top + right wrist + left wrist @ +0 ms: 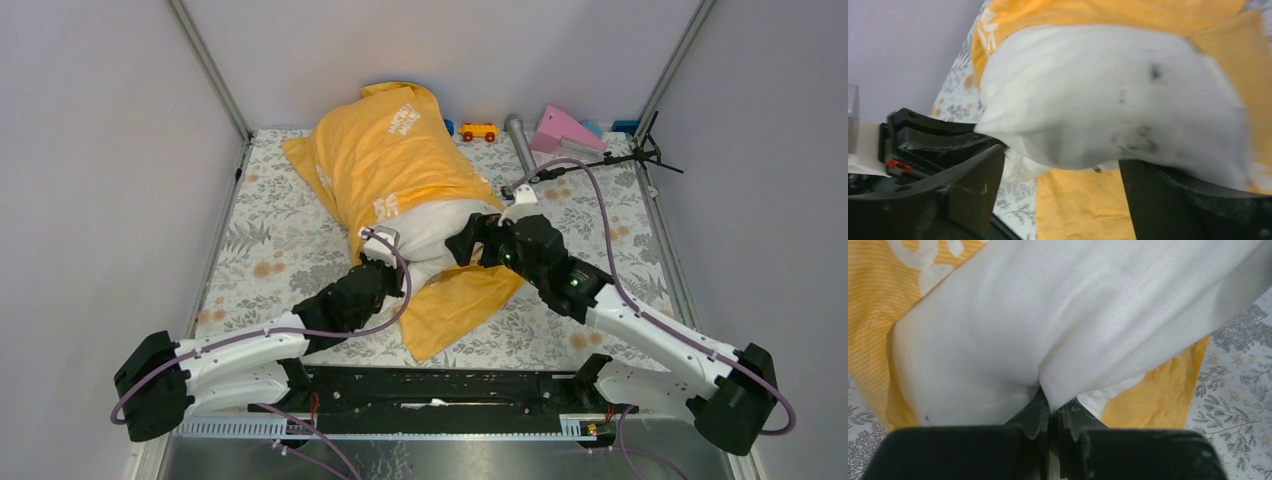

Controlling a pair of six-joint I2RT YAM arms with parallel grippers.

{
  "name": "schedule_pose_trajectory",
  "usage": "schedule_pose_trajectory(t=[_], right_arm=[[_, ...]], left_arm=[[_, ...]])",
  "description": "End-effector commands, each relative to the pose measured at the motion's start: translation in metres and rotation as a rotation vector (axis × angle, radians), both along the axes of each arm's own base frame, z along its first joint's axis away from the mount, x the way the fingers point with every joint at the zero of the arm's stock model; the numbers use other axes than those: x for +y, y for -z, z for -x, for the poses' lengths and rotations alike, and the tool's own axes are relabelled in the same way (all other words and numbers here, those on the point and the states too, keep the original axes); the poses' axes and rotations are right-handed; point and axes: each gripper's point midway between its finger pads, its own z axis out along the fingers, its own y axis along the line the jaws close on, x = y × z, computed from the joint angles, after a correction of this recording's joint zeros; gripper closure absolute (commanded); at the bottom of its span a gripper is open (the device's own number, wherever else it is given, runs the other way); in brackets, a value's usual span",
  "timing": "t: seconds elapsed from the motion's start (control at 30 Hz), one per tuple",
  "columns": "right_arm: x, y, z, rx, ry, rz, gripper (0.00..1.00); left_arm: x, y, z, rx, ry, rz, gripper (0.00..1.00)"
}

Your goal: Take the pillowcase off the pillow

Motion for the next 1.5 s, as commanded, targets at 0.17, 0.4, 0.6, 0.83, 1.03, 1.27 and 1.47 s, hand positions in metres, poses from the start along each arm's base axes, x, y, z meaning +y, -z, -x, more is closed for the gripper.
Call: schedule_pose_trajectory(t=[0.17, 0.4, 0.6, 0.83, 1.03, 1.27, 1.47], right_arm=[[-0.121, -0.009, -0.018, -0.162, 0.492, 0.184, 0.00], [-0.122, 0.016, -0.026, -0.076, 0.370, 0.084, 0.00], [-0.058, 0.023, 0.000, -0.235, -0.075, 0.005, 0.00], [-0.051, 0.049, -0.021, -0.216, -0.052, 0.029, 0.00], [-0.030, 0.037, -0.047, -0.236, -0.065, -0.009, 0.25], [-0.044, 0.053, -0.118, -0.105, 0.167, 0.026, 0.92], [-0.070, 0.081, -0.192, 0.061, 0.302, -0.014, 0.92]], left_arm=[[0.042, -0.049, 0.004, -0.150, -0.121, 0.190, 1.00], [0.059, -0.066, 0.014, -0.205, -0.137, 0.296, 1.00], [0.064, -0.075, 0.018, -0.222, -0.136, 0.336, 1.00], [0.069, -0.087, 0.027, -0.254, -0.105, 0.396, 1.00], [0.055, -0.094, 0.033, -0.267, -0.015, 0.398, 1.00], [0.025, -0.118, 0.068, -0.363, 0.275, 0.461, 1.00], [-0.004, -0.140, 0.126, -0.478, 0.650, 0.534, 1.00]])
